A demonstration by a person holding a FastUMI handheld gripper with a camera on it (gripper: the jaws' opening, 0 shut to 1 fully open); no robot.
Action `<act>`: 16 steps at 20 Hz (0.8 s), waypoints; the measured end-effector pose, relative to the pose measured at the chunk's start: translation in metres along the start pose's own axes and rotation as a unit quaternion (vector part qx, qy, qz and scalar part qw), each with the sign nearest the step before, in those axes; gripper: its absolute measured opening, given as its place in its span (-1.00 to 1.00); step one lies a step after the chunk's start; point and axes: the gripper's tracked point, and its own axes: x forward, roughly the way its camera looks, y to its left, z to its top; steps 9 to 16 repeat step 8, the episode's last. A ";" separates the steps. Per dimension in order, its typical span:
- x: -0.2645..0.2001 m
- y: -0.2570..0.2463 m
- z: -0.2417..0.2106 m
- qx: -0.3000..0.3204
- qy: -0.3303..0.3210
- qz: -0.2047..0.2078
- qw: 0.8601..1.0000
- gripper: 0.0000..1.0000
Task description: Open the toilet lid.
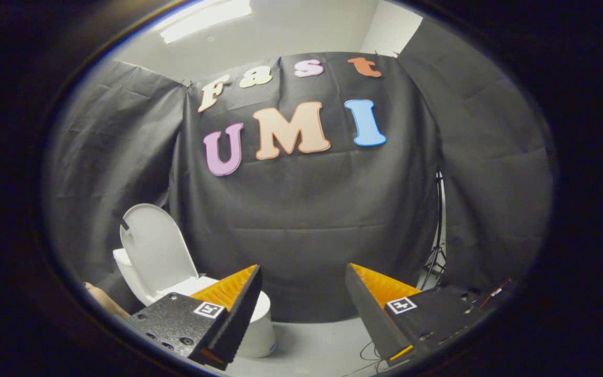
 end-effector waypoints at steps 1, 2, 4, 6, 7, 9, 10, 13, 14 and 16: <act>0.001 0.000 -0.001 -0.002 0.005 0.001 1.000 0.93; 0.000 0.001 -0.004 -0.002 0.011 0.004 1.000 0.93; -0.005 0.001 -0.008 0.000 0.021 0.007 1.000 0.93; -0.007 0.001 -0.009 -0.001 0.023 0.008 1.000 0.94; -0.007 0.001 -0.007 -0.001 0.019 0.008 1.000 0.94; -0.004 0.001 -0.006 -0.001 0.014 0.009 1.000 0.93; -0.004 0.001 -0.006 -0.001 0.014 0.009 1.000 0.93; -0.004 0.001 -0.006 -0.001 0.014 0.009 1.000 0.93; -0.004 0.001 -0.006 -0.001 0.014 0.009 1.000 0.93; -0.004 0.001 -0.006 -0.001 0.014 0.009 1.000 0.93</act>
